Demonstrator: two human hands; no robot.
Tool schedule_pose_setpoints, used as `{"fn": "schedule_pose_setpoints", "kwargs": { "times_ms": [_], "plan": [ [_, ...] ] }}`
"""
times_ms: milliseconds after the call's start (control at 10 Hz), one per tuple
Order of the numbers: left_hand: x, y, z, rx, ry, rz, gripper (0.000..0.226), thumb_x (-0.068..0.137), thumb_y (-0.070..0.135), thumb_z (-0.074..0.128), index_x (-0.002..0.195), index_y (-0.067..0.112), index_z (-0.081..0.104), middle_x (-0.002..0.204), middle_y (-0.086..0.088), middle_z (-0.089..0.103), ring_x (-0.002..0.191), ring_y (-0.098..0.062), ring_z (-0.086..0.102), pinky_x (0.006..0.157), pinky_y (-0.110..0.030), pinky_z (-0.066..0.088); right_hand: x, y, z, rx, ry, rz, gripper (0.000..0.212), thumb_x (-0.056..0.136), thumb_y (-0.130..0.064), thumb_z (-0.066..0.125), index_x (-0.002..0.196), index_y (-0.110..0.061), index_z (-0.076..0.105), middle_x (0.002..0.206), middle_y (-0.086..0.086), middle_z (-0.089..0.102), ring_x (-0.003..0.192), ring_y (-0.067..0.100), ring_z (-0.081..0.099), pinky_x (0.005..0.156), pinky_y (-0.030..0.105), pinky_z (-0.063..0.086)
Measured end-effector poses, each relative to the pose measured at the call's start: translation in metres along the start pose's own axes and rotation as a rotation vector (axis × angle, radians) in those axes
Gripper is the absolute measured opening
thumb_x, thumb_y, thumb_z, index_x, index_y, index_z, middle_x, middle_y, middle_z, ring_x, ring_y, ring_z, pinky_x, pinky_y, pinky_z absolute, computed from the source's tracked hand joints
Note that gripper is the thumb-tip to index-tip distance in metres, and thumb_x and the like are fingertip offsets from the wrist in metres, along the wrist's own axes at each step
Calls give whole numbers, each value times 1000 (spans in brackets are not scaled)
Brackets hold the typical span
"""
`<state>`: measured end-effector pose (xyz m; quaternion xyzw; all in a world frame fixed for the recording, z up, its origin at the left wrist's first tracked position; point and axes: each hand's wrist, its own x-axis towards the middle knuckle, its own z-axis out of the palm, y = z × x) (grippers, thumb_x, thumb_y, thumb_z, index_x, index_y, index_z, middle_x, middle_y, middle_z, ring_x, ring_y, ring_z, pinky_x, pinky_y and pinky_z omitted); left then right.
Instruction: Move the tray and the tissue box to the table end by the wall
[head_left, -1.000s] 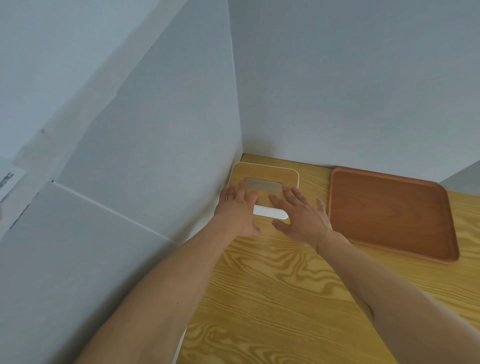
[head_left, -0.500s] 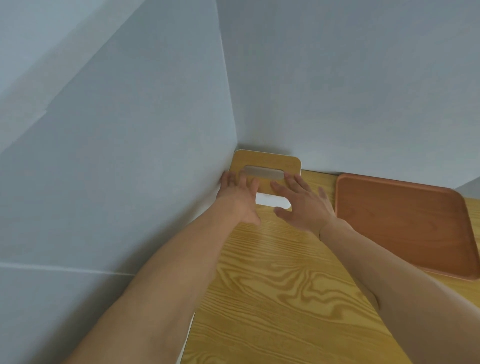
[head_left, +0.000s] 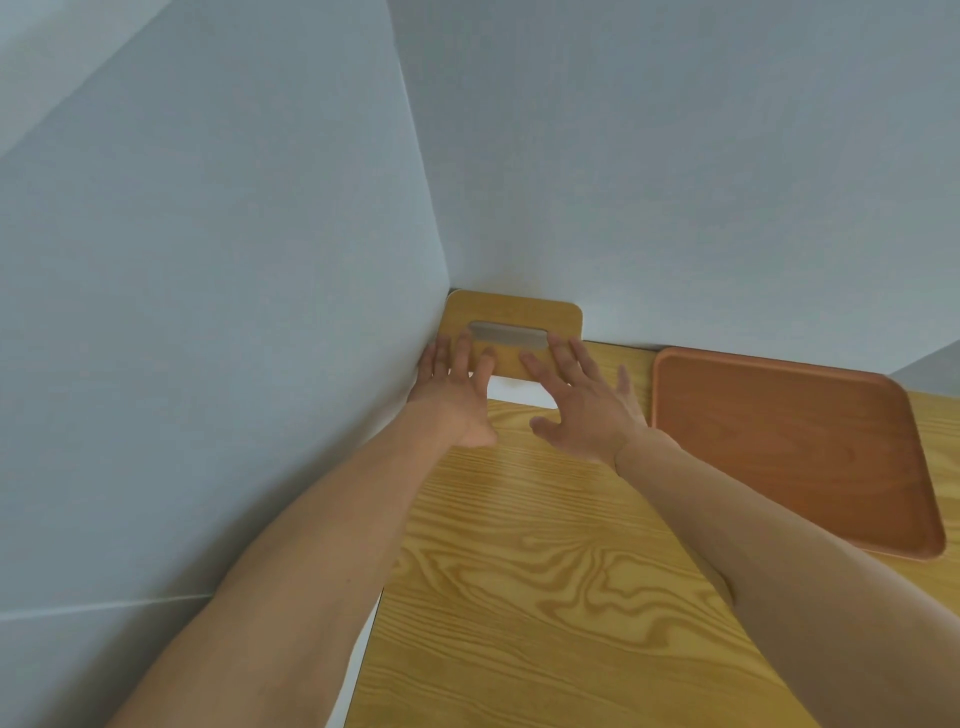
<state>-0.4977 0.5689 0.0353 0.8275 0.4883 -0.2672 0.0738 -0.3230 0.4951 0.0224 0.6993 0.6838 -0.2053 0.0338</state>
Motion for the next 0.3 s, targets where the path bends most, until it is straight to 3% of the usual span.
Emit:
{"fn": "schedule_pose_setpoints", "kwargs": {
  "times_ms": [200, 300],
  "plan": [
    [-9, 9, 1, -49, 49, -42, 100, 86, 43, 54, 154, 24, -17, 159, -11, -32, 147, -31, -27, 119, -48, -13, 0, -2, -15, -39, -109, 4, 90, 91, -54, 52, 153, -46, -12, 163, -8, -28, 149, 16, -25, 114, 72, 5],
    [-16, 13, 0, -92, 66, -57, 96, 89, 43, 53, 155, 24, -15, 162, -9, -28, 148, -30, -24, 120, -50, -10, 3, -6, -22, -72, -120, -19, 89, 91, -55, 52, 154, -42, -8, 165, -4, -21, 151, 19, -18, 115, 71, 3]
  ]
}}
